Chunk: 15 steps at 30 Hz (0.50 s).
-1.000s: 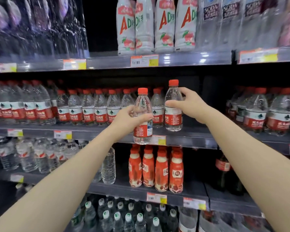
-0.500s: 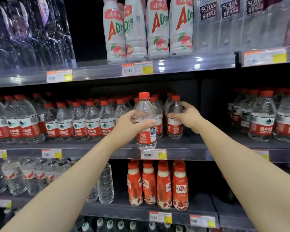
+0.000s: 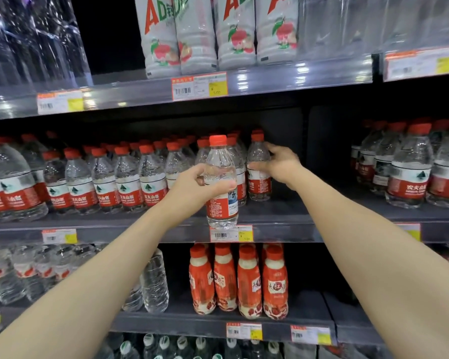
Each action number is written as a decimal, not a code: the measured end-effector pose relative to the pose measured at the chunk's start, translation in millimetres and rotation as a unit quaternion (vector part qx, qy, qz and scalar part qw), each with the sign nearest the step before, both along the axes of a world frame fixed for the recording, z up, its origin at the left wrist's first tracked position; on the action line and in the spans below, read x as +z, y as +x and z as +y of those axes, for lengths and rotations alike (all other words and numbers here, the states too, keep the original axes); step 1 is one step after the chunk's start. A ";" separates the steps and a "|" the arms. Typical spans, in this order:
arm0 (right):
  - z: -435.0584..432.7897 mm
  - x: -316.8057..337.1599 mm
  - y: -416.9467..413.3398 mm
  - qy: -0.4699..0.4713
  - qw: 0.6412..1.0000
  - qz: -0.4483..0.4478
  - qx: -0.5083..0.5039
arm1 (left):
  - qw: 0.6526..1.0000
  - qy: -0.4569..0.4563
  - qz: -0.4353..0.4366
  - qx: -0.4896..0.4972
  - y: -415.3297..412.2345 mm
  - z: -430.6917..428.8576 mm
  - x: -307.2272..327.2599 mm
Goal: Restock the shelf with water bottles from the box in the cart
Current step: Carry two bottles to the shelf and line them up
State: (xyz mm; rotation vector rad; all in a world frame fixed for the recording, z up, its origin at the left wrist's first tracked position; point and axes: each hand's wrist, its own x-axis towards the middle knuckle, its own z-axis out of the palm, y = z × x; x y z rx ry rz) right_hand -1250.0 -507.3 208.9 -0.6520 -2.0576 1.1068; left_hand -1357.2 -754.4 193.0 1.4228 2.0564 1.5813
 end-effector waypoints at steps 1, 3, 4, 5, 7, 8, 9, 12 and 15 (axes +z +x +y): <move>2.0 1.8 -0.6 0.001 1.000 -0.008 -0.001 | 1.000 0.001 -0.001 0.001 -1.3 1.2 -0.9; 5.9 2.6 -2.2 0.001 1.000 -0.010 0.000 | 1.000 0.007 -0.011 -0.005 -4.5 4.4 -3.9; 7.4 1.5 -3.2 0.002 1.000 -0.005 -0.004 | 1.000 0.009 -0.016 -0.010 -5.5 5.4 -5.5; 8.2 -0.2 -4.7 0.001 1.000 0.003 -0.009 | 1.000 0.007 -0.017 -0.015 -6.3 5.9 -6.5; 8.5 -3.7 -8.7 0.000 1.000 0.011 -0.015 | 1.000 0.000 -0.013 -0.025 -8.4 5.4 -8.1; 9.0 -4.9 -10.6 0.002 1.000 0.011 -0.019 | 1.000 -0.005 -0.009 -0.026 -9.0 4.9 -8.5; 9.6 -5.6 -11.8 0.004 1.000 0.009 -0.023 | 1.000 -0.009 -0.005 -0.025 -9.3 4.3 -8.2; 10.9 -4.6 -12.8 0.011 0.999 0.002 -0.040 | 1.000 -0.008 0.001 -0.023 -8.4 3.9 -5.8; 7.8 -3.6 -12.5 0.034 0.998 -0.013 -0.055 | 0.999 0.001 -0.013 -0.031 -8.1 4.5 -3.5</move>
